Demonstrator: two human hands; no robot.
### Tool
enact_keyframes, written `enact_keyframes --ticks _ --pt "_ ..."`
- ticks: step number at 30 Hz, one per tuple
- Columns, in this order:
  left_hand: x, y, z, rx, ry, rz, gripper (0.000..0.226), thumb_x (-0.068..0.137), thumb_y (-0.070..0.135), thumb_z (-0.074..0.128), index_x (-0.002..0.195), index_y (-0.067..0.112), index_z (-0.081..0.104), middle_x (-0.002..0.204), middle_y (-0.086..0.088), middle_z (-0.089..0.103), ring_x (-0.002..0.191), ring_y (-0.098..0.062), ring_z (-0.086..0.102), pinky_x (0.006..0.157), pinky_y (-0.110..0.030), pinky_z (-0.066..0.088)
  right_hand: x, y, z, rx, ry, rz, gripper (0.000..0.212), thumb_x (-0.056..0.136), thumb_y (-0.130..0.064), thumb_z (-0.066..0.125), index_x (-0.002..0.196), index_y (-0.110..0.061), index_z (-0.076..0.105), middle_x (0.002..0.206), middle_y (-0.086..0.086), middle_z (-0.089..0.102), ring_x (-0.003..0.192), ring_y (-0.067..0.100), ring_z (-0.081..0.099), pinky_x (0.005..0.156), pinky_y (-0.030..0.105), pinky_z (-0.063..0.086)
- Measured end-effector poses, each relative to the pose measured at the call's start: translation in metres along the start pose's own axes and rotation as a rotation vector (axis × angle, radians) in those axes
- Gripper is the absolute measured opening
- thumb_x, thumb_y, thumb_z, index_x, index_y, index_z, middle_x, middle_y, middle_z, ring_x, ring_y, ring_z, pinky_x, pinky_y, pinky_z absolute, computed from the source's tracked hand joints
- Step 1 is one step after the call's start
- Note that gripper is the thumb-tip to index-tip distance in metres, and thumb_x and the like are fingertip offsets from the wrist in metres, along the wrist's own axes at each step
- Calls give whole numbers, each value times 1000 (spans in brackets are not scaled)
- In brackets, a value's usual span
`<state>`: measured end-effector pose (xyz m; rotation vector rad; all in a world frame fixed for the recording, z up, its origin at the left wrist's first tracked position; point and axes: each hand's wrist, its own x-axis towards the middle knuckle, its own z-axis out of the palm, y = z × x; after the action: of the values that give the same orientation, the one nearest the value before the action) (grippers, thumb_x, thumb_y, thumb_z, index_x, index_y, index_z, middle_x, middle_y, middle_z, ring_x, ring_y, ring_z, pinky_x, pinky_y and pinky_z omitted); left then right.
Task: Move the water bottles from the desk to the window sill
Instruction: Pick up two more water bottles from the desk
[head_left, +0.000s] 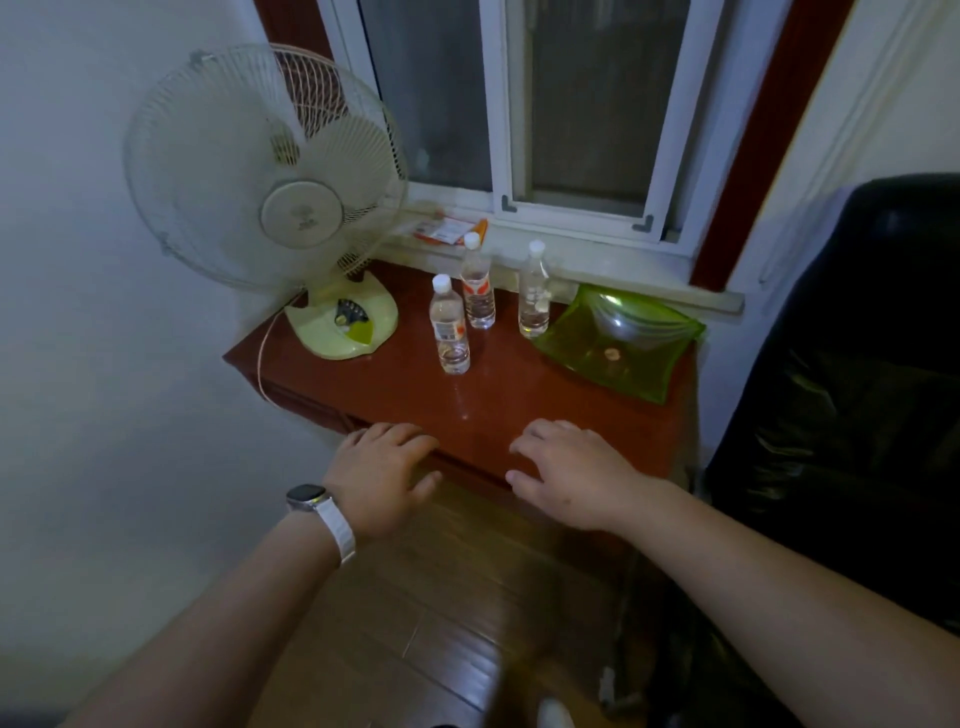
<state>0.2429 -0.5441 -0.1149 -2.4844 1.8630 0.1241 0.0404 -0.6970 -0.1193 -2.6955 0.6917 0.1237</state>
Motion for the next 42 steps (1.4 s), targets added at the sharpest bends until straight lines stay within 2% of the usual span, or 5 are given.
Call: enact_keyframes --ticks 11,22,33,38,42 --pt "100 -74 24 -154 -44 -37 45 93 50 49 134 31 52 137 3 55 123 -24 49 97 -41 46 110 12 3 8 -11 71 52 94 -56 39 134 -25 52 132 -2 50 120 23 46 98 42 41" --pt "230 -186 72 -623 -69 -16 54 90 39 62 138 19 48 138 -5 53 125 -21 52 104 -31 41 240 2 13 283 -3 460 40 96 -46 52 125 -20 60 124 1 57 115 19 53 100 33 42" --pt "314 -182 97 -1146 -200 -85 72 77 37 79 136 35 38 107 26 52 97 4 54 69 -11 41 286 12 8 535 172 678 25 97 -37 56 112 -19 66 94 -5 63 81 9 59 70 22 37" --pt "339 -172 102 -1230 -226 -93 93 70 29 85 146 32 31 131 17 48 119 -9 49 96 -34 47 299 31 8 596 231 732 33 97 -35 55 123 -17 61 103 -5 59 89 9 56 74 20 36" --pt "353 -165 106 -1217 -217 -30 65 70 25 85 111 59 48 117 19 62 111 -5 58 90 -33 51 309 51 9 647 280 774 39 96 -33 59 129 -15 56 112 1 62 97 14 59 80 26 43"
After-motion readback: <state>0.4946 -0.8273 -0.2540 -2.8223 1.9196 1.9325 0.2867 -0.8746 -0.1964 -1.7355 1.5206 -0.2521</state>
